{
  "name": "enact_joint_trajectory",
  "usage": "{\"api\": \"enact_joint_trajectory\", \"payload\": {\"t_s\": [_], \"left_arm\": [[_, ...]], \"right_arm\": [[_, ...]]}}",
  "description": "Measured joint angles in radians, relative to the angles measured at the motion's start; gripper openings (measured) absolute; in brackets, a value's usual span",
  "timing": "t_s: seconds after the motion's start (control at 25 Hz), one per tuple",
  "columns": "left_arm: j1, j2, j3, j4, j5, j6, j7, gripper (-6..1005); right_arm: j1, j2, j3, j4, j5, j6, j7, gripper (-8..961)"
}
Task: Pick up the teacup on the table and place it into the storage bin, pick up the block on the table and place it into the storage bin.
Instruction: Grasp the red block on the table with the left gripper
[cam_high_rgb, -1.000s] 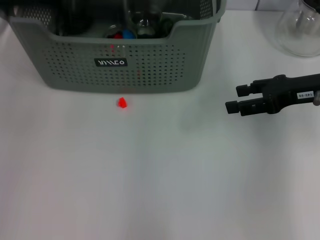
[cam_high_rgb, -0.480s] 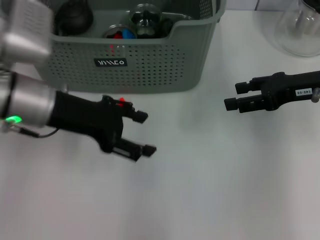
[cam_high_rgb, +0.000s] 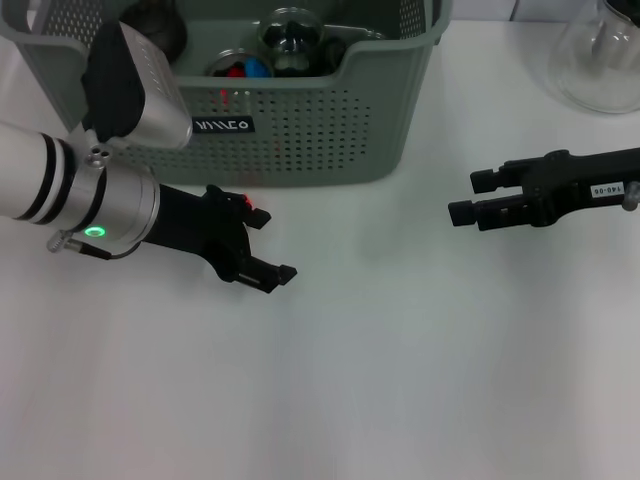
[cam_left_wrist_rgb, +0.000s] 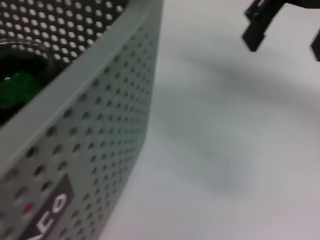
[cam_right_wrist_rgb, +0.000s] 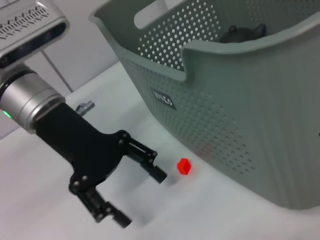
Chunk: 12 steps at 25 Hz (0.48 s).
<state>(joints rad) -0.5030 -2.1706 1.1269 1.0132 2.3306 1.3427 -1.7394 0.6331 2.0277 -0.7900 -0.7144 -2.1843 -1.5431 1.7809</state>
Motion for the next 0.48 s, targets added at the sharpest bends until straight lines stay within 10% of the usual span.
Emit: {"api": "enact_joint_trajectory", "payload": {"t_s": [0.48], "left_arm": [[0.002, 0.001, 0.008, -0.014, 0.025, -0.106, -0.010, 859]], "right_arm": [[-0.006, 0.003, 0.005, 0.001, -0.001, 0.000, 0.000, 795]]}}
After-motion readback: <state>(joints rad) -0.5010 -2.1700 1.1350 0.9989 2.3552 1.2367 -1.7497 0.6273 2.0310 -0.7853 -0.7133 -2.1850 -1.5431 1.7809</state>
